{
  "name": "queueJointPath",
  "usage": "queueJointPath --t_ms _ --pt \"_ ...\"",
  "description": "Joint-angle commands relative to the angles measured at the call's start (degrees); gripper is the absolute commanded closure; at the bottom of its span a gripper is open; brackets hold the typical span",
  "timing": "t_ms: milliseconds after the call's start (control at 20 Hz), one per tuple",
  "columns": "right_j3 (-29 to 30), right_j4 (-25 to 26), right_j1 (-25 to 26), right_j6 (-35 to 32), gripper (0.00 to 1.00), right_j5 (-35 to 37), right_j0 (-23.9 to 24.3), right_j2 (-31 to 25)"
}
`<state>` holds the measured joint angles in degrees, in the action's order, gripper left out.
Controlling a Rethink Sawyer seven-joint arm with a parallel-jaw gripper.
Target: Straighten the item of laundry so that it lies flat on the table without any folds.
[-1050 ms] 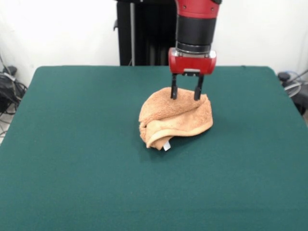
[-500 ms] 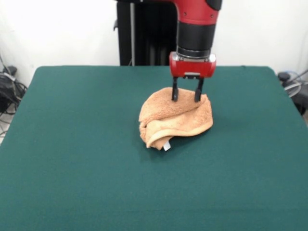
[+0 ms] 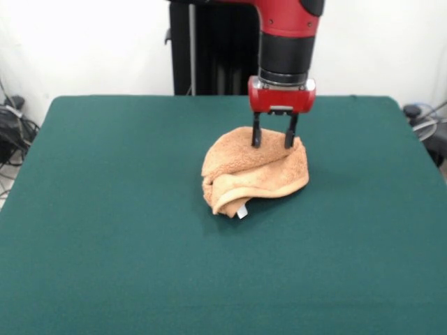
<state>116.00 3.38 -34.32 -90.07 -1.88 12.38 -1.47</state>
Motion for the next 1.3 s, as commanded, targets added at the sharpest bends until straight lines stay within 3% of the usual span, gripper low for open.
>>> queueJointPath --t_ms 50,800,1300 --pt "-0.9 -2.0 0.8 -12.0 0.0 -0.4 -1.2 -6.5" --pt "-2.4 -6.9 0.5 -13.6 0.0 1.2 -5.6 -5.5" --pt "-3.6 -5.7 2.8 -11.8 0.0 -1.0 -4.5 -5.2"
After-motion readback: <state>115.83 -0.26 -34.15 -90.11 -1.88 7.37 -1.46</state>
